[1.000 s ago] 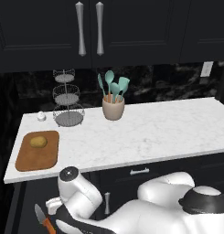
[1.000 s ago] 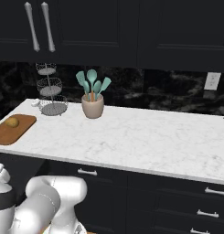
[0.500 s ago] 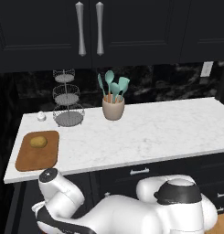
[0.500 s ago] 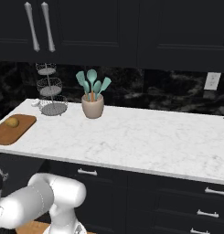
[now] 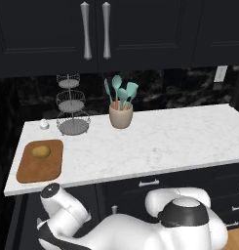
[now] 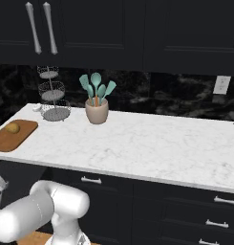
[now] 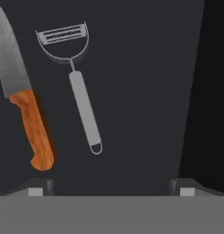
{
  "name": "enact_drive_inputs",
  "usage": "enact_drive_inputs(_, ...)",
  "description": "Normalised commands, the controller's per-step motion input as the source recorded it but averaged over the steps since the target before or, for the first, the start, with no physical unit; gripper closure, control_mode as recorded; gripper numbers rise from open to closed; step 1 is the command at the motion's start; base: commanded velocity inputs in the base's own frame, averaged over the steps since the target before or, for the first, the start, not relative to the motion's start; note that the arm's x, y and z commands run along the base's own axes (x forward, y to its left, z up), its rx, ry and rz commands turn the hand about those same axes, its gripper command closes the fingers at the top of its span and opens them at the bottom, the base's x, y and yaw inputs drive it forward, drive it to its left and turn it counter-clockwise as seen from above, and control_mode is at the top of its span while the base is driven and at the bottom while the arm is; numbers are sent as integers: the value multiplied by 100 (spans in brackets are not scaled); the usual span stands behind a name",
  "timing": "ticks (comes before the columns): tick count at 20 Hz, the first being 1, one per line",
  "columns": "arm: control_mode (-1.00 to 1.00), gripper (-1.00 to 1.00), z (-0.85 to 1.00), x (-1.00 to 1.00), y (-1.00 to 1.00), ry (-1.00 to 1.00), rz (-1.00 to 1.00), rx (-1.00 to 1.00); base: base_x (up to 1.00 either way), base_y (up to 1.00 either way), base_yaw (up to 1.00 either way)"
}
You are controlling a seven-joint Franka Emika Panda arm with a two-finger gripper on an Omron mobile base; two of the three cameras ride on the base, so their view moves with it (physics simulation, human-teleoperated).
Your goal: Place the appropriate cutting tool for cutting the potato skin on the cutting board.
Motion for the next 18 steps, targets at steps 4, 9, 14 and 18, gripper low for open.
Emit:
enact_drive_inputs(4, -100, -100, -28, 12, -23, 0, 2, 0, 0, 0, 0)
enact_drive_inputs(9, -100, -100, -34, 42, 9, 2, 1, 0, 0, 0, 0)
enact_drive_inputs(14, -100, -100, -29, 28, 29, 4, 0, 0, 0, 0, 0)
enact_drive_inputs(18, -100, -100, -24, 14, 18, 5, 0, 0, 0, 0, 0)
